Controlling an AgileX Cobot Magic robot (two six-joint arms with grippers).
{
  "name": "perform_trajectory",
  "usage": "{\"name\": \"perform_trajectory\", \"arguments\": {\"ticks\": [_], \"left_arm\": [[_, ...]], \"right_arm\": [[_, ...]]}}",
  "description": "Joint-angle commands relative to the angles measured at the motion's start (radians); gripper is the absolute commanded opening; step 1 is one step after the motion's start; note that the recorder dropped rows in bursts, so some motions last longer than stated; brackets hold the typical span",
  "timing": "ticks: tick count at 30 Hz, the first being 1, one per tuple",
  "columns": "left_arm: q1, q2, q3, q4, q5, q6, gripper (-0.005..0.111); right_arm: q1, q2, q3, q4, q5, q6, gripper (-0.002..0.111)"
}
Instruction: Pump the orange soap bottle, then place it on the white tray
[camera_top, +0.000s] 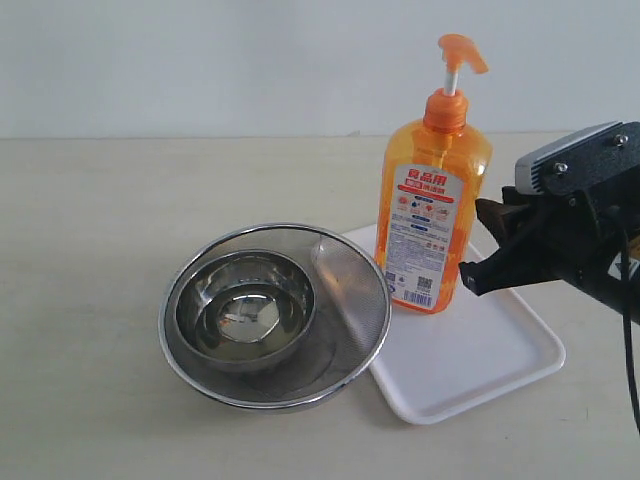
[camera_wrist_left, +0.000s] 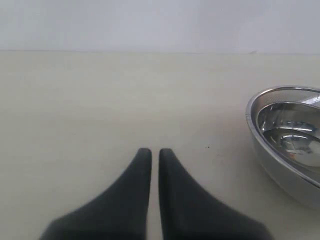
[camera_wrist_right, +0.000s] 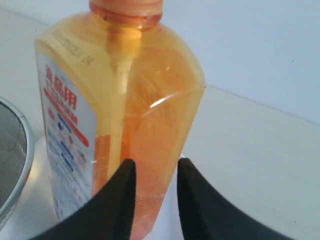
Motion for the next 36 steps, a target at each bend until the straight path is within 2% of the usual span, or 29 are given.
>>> {"name": "perform_trajectory", "arguments": {"ticks": [1,7,11,13,25,36], "left_arm": [[0.003,-0.003,0.003,-0.004,-0.011,0.001,0.005],[0.003,-0.003,0.003,-0.004,-0.011,0.001,0.005],[0.003,-0.003,0.003,-0.004,-0.011,0.001,0.005],[0.003,-0.003,0.003,-0.004,-0.011,0.001,0.005],[0.003,-0.003,0.003,-0.004,-0.011,0.001,0.005],[0.003,-0.003,0.003,-0.004,-0.011,0.001,0.005]], "right_arm": [[0.000,-0.011,-0.004,0.009,-0.016,-0.037,0.026],[0.000,-0.009,-0.008,0.055,-0.036,-0.095,0.025],[0.000,-0.009,-0.017,0.240,-0.049,-0.292,0.026],[0.000,-0.009,-0.029,0.256,-0.041,-0.336,0.026],[0.000,-0.009,-0.033,0.254,-0.011,-0.185,0.026],[0.000,-0.009,-0.033,0.254,-0.011,-0.177,0.026]]}}
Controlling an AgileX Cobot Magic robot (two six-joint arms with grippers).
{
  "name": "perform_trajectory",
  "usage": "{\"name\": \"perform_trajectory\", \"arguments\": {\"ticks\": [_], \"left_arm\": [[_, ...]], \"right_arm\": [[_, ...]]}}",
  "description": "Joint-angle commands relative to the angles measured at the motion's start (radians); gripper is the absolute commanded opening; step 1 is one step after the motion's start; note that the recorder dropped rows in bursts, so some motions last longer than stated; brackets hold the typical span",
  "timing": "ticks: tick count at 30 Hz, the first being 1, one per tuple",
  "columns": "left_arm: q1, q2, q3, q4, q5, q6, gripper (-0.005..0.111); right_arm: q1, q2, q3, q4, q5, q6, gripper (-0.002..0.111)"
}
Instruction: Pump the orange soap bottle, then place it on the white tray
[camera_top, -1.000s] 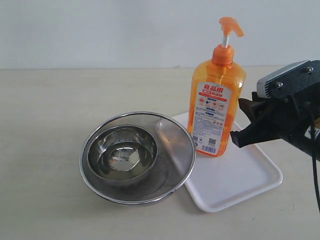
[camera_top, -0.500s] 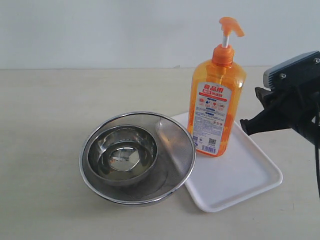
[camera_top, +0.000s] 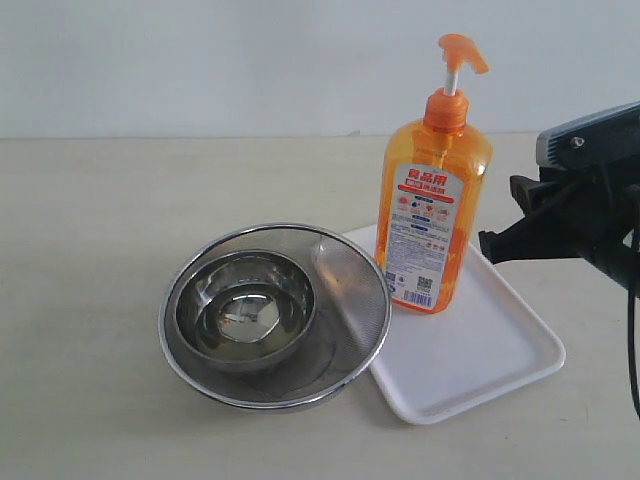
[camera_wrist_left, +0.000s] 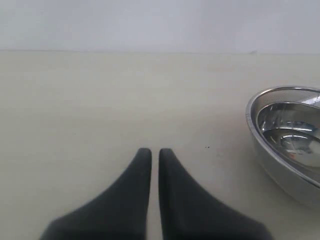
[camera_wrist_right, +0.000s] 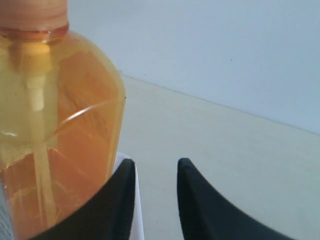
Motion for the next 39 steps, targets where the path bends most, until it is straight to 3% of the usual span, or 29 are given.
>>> {"name": "perform_trajectory", "arguments": {"ticks": [1,39], "left_arm": [[0.003,-0.003,0.003,-0.004,-0.011,0.001,0.005],[0.003,-0.003,0.003,-0.004,-0.011,0.001,0.005]], "right_arm": [[0.000,-0.009,-0.002,0.002,-0.003,0.005,0.026],[0.000,-0.009,-0.002,0.002,-0.008,0.021,0.026]]}}
